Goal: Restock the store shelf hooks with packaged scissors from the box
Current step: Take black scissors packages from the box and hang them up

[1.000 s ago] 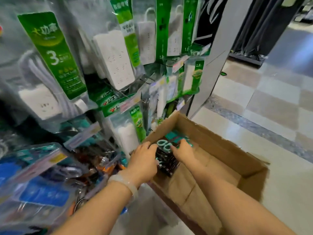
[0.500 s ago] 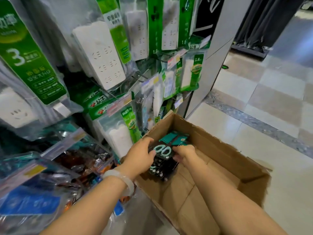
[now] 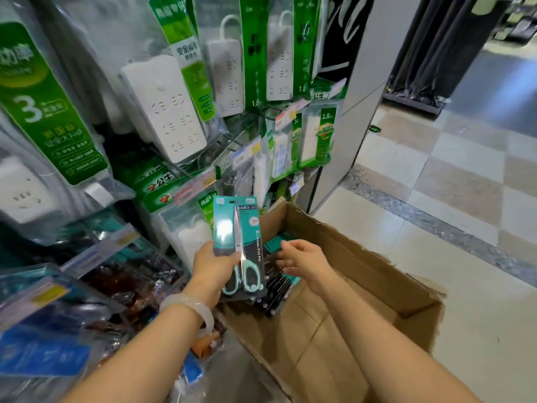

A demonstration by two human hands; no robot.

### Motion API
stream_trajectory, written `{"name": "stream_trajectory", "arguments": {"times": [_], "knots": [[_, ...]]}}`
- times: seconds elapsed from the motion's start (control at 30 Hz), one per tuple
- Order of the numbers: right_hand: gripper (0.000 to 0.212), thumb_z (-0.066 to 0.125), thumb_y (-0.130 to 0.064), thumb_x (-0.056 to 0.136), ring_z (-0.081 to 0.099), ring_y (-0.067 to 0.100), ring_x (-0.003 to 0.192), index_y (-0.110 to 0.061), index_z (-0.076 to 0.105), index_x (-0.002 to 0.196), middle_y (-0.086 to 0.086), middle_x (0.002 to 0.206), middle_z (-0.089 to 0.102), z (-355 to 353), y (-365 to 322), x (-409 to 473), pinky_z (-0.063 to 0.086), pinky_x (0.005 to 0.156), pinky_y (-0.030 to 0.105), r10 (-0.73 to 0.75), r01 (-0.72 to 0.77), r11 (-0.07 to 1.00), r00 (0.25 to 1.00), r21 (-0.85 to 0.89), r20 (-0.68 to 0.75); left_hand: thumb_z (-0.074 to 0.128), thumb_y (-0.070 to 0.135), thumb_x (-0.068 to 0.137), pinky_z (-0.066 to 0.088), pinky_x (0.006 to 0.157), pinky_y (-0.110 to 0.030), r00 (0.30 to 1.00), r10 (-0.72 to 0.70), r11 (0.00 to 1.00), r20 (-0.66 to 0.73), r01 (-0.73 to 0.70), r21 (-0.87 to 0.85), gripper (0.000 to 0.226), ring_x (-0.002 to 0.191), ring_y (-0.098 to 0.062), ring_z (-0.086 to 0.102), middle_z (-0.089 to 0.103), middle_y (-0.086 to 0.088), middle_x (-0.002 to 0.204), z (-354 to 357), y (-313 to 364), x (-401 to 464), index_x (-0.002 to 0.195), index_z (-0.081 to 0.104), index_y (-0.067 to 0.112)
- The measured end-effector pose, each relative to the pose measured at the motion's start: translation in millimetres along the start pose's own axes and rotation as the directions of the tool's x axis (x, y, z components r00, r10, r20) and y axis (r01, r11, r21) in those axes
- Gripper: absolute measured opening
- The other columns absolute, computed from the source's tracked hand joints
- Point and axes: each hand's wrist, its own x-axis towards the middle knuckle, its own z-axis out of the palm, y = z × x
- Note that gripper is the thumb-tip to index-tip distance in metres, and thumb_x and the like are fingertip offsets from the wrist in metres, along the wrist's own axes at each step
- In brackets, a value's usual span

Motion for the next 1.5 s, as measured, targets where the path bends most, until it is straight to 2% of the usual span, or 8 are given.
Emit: {"name": "stream_trajectory", "arguments": {"times": [0.03,0.07,0.23,0.67,0.87,1.13,1.27,1.5], "knots": [[0.028,0.056,-0.025,0.092,0.053,0.02,0.066,-0.004,0.054,0.109,0.03,0.117,0.048,-1,10,15,0.043,0.05,0.023,0.058,-0.06,0.998,0.995,-0.026,-0.08,0.066,0.002,0.082,0.051,0.084,-0.037,1.0,-0.017,1.0,-0.014,0.016,-0.025,0.024,0.093,-0.029,0.064,0.068,-0.013,0.102,-5,-3,1,0.106,0.062,0.001],[0.038,0.06,-0.033,0.089,0.05,0.02,0.063,-0.006,0.051,0.114,-0.002,0.085,0.037,0,20,30,0.041,0.048,0.025,0.109,-0.12,0.991,0.983,-0.066,-0.147,0.065,0.001,0.083,0.051,0.087,-0.04,0.999,-0.027,0.998,-0.025,0.026,-0.05,0.021,0.095,-0.029,0.064,0.068,-0.013,0.101,-10,-6,1,0.104,0.062,0.002],[0.099,0.08,-0.059,0.052,0.059,0.031,0.102,-0.006,0.035,0.123,0.014,0.119,0.055,18,59,88,0.053,0.086,0.047,0.174,-0.255,0.945,0.923,-0.207,-0.342,0.064,0.003,0.085,0.05,0.093,-0.047,0.995,-0.09,0.99,-0.03,0.086,-0.114,0.026,0.098,-0.028,0.065,0.068,-0.013,0.105,-29,-20,2,0.11,0.059,0.005],[0.018,0.062,0.003,0.081,0.062,0.032,0.094,-0.002,0.058,0.098,0.024,0.109,0.063,36,34,76,0.053,0.087,0.048,0.253,-0.202,0.965,0.883,0.168,-0.395,0.064,0.028,0.087,0.052,0.09,-0.05,0.992,-0.057,0.971,-0.114,0.029,-0.237,0.02,0.098,-0.028,0.066,0.07,-0.01,0.102,-70,-39,-18,0.098,0.062,0.011],[0.023,0.058,0.002,0.084,0.056,0.021,0.087,-0.003,0.057,0.107,0.013,0.1,0.061,59,20,-11,0.043,0.074,0.03,-0.149,0.143,0.989,0.877,-0.047,-0.456,0.063,0.033,0.087,0.055,0.084,-0.048,0.987,-0.021,0.961,-0.162,-0.025,-0.277,0.01,0.09,-0.026,0.068,0.071,-0.006,0.097,-106,-48,-42,0.084,0.059,0.024],[0.008,0.058,-0.022,0.085,0.057,0.025,0.082,-0.022,0.055,0.077,0.014,0.093,0.063,186,1,-162,0.046,0.078,0.038,-0.48,0.481,0.877,0.872,-0.014,-0.095,0.063,0.031,0.087,0.048,0.055,-0.012,0.928,0.21,0.898,-0.306,-0.307,-0.315,0.018,0.074,-0.007,0.064,0.069,0.003,0.084,-212,-74,-130,0.091,0.066,0.014],[0.026,0.051,-0.011,0.094,0.048,0.009,0.067,-0.02,0.046,0.071,-0.003,0.072,0.05,283,23,-245,0.04,0.062,0.017,-0.528,0.525,0.849,0.847,0.059,0.061,0.064,0.026,0.087,0.045,0.054,-0.011,0.832,0.266,0.858,-0.486,-0.434,-0.273,0.013,0.066,-0.005,0.059,0.064,0.01,0.072,-304,-115,-183,0.075,0.061,0.023],[0.013,0.052,-0.01,0.093,0.059,0.022,0.09,-0.018,0.058,0.084,0.008,0.092,0.065,441,62,-355,0.047,0.086,0.04,-0.516,0.536,0.842,0.774,0.054,0.367,0.064,0.025,0.087,0.047,0.064,-0.024,0.64,0.179,0.837,-0.747,-0.498,-0.226,0.014,0.069,-0.011,0.059,0.064,0.007,0.072,-468,-177,-275,0.074,0.061,0.023]]}}
